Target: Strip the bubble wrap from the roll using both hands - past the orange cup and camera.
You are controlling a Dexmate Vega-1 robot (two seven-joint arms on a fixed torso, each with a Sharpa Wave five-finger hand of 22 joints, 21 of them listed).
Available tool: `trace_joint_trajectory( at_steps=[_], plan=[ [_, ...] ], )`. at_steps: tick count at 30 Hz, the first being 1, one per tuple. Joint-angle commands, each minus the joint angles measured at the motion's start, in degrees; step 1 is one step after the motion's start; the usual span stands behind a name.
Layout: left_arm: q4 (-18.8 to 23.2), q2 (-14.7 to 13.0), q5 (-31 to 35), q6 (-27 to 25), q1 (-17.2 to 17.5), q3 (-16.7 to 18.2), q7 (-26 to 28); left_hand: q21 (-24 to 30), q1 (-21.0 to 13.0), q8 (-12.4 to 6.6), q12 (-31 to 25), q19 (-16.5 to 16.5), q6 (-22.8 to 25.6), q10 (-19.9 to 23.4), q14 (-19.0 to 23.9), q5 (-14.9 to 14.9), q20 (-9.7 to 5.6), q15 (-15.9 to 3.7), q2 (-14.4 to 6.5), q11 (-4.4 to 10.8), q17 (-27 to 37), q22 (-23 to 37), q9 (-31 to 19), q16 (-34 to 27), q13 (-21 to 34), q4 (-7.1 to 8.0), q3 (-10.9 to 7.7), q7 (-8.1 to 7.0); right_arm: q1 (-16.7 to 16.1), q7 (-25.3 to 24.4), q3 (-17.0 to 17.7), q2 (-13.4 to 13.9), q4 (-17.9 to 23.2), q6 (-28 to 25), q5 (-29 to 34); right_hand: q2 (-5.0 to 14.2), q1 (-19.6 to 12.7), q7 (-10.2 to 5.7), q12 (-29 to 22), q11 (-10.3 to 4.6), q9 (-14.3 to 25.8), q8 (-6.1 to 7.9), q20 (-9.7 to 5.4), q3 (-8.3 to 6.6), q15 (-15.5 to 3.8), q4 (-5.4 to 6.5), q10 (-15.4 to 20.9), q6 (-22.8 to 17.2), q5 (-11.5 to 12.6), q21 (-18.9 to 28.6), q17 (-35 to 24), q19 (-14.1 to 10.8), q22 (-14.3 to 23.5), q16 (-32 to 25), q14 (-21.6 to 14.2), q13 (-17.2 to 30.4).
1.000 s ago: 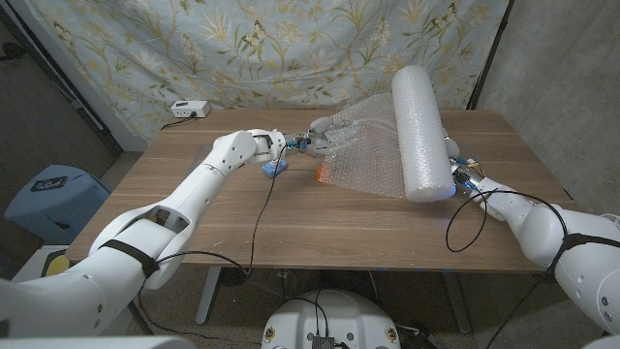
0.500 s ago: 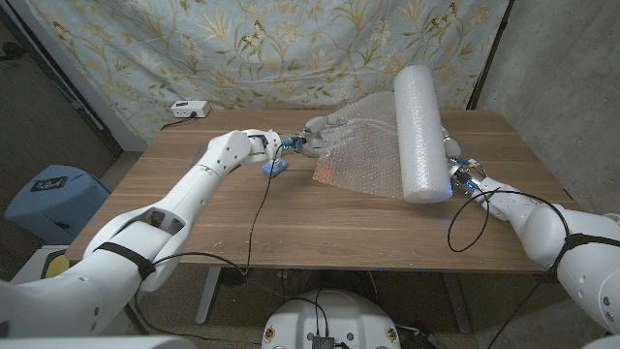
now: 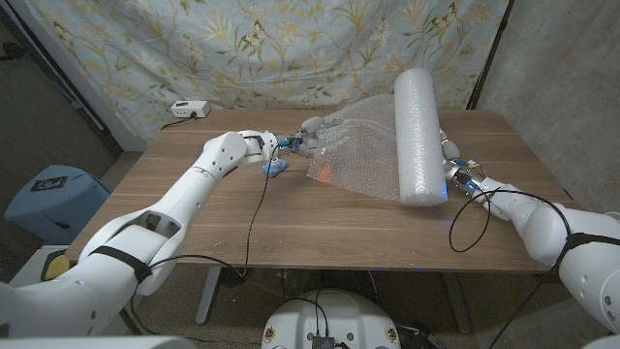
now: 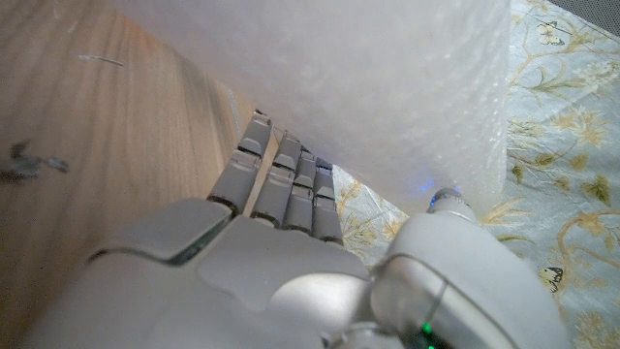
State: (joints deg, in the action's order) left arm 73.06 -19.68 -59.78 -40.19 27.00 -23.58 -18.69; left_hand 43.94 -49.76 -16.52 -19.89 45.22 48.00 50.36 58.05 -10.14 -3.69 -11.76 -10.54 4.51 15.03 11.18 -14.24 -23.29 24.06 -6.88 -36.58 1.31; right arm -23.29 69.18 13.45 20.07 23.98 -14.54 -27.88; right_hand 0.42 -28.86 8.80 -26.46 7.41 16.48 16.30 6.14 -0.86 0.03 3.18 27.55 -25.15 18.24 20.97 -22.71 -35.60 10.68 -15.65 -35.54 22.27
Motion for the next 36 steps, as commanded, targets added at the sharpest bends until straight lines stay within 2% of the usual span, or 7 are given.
trace_joint_trajectory(
  at_steps=[1,10,26,36],
  plan=[
    [0.47,-0.15,-1.28,0.21,1.01,0.72,1.17,0.47,-0.53,0.14,0.03,-0.12,0.67,0.49,0.14,0.05,0.07,-0.3,-0.02,0.02,0.18,0.04,-0.32,0.14,0.11,0.34,-0.22,0.16,-1.0,-0.37,-1.54,0.84,2.85,-3.97,-0.04,-0.07,0.64,2.3,0.11,0.45,0.05,-0.07,0.18,0.3,0.43,0.16,-0.02,0.12,0.47,-0.08,-0.21,-0.55,0.17,-0.22,-0.35,0.27],
    [1.93,-1.02,-1.96,0.19,1.95,1.26,2.27,0.68,-0.51,0.25,0.13,-0.2,0.6,0.54,0.06,0.04,0.08,-0.29,-0.03,-0.09,0.19,0.02,-0.34,0.19,0.17,0.36,-0.24,0.12,-1.56,-0.92,-2.96,1.59,4.77,-6.05,-0.85,0.11,0.96,2.48,0.26,0.71,-0.01,-0.1,0.24,0.53,0.61,0.38,0.12,0.03,0.71,-0.09,-0.16,-0.89,0.16,-0.26,-0.46,0.39],
    [6.09,-4.67,-3.24,-1.19,2.72,2.41,4.55,1.11,-0.53,0.39,0.38,-0.38,0.6,0.58,0.15,0.04,0.07,-0.35,-0.04,-0.09,0.24,-0.03,-0.41,0.18,0.26,0.35,-0.27,0.05,-0.28,-0.57,-3.05,1.62,2.0,-4.17,-1.08,0.33,1.23,2.48,0.55,0.7,-0.12,-0.21,0.19,0.85,0.68,0.59,0.18,0.0,1.1,-0.25,-0.06,-1.08,0.16,-0.25,-0.48,0.57],
    [7.41,-5.87,-4.27,-1.03,3.52,2.93,5.25,1.35,-0.57,0.45,0.54,-0.54,0.68,0.56,0.09,0.04,0.11,-0.32,-0.06,-0.11,0.3,-0.06,-0.45,0.2,0.33,0.32,-0.29,0.2,-1.55,-1.37,-3.19,1.82,4.68,-5.75,-1.75,0.43,1.37,2.43,0.62,0.67,-0.18,-0.28,0.21,1.05,0.83,0.7,0.46,-0.01,1.32,-0.31,0.01,-1.31,0.16,-0.27,-0.57,0.69]
  ],
)
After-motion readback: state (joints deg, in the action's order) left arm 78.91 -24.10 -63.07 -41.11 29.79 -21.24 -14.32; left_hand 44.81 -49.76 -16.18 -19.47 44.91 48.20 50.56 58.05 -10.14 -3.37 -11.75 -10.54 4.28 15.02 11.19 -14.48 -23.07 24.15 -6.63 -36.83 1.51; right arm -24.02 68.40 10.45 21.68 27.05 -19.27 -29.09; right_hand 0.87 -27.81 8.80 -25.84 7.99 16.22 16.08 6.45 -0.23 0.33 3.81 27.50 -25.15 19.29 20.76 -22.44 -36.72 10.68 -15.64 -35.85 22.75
